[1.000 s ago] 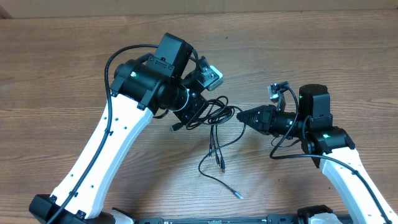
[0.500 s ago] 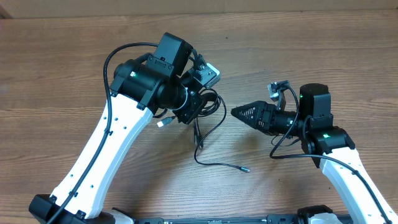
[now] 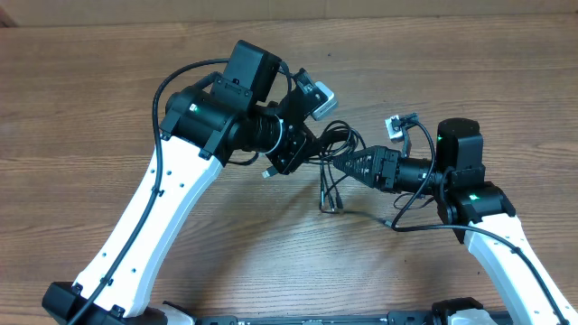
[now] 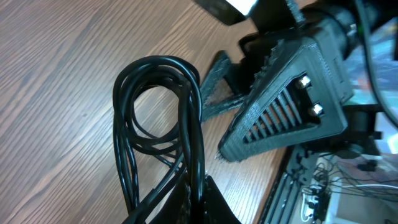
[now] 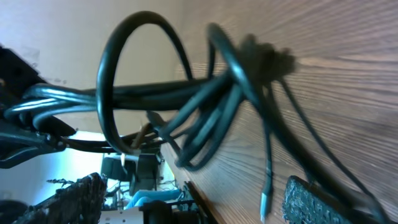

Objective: Untangle cables

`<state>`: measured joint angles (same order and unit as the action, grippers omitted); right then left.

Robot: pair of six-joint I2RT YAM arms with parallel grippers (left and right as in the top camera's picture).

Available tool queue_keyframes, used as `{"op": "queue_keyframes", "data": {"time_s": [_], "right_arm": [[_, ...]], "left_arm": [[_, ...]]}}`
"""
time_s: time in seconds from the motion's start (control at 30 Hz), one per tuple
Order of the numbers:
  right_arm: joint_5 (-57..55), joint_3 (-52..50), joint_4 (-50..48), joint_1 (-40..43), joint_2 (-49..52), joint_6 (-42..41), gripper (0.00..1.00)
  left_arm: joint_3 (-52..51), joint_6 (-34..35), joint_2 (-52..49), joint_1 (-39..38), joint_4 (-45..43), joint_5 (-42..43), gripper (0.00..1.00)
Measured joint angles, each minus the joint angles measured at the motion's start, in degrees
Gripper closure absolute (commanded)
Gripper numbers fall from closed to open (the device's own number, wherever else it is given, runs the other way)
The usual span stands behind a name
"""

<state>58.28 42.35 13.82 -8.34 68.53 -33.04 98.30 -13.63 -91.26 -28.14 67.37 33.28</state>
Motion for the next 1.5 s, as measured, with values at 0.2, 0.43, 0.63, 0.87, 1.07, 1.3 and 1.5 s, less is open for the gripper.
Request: {"op": "queue_keyframes", "data": {"time_s": [0.2, 0.43, 0.63, 0.87, 1.07, 1.3, 1.5], "right_arm": [[4.4, 0.0, -7.3, 0.0, 0.0, -3.4, 0.15], [5.0, 0.0, -9.3, 0.0, 0.0, -7.6, 0.26], [5.4, 0.0, -9.7, -0.3, 0.0, -9.7, 0.35], [4.7, 0.0, -11.6, -3.4, 0.0, -10.8, 0.45], [1.5, 0.0, -11.6, -5.0, 0.0, -11.9, 0.50], [-3.3, 0.0, -11.7, -5.3, 0.0, -14.3, 0.53], [-5.3, 0.0, -11.5, -5.3, 0.0, -16.1, 0.81]], "left_arm": [[0.0, 0.0, 0.0, 0.0, -0.4, 2.4, 0.96], [0.0, 0.0, 0.0, 0.0, -1.9, 4.6, 0.96], [0.0, 0.0, 0.0, 0.0, -2.8, 5.1, 0.96], [0.0, 0.0, 0.0, 0.0, -3.3, 5.2, 0.96], [0.0, 0.0, 0.0, 0.0, -3.4, 5.9, 0.96], [0.0, 0.0, 0.0, 0.0, -3.4, 7.2, 0.96], [0.0, 0.0, 0.0, 0.0, -3.6, 7.7, 0.96]]}}
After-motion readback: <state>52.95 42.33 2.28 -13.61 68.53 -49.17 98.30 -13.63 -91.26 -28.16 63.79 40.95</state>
